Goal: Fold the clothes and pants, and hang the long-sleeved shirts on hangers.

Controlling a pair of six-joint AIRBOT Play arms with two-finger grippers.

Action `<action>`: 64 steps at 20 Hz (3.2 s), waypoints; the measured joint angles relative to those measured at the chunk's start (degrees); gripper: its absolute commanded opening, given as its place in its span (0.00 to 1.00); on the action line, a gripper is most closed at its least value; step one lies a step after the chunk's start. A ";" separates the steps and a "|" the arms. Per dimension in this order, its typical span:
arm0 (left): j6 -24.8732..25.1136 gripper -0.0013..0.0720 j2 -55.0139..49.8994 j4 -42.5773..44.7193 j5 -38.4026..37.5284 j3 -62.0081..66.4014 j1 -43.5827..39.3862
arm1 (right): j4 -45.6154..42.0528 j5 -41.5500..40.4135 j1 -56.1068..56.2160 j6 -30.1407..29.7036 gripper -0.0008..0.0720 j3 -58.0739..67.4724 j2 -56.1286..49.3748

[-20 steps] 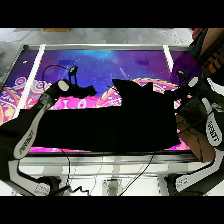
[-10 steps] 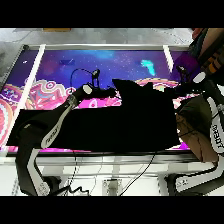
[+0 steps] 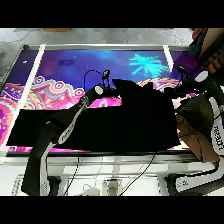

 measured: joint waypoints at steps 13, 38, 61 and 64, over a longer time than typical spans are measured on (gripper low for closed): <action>-3.21 0.04 -0.37 7.43 -3.28 6.23 3.19 | 4.87 1.11 2.97 -2.49 0.03 0.00 0.02; 21.51 0.86 14.84 28.76 -40.59 6.12 -2.16 | -1.22 -11.58 12.79 4.33 0.04 0.04 4.39; 1.29 0.70 10.54 0.79 -39.12 -14.34 24.52 | -6.47 -22.36 6.99 9.20 0.04 -9.77 3.98; -1.18 0.65 9.44 0.15 -35.01 -14.53 23.19 | -6.43 -22.56 6.99 9.29 0.04 -9.97 3.98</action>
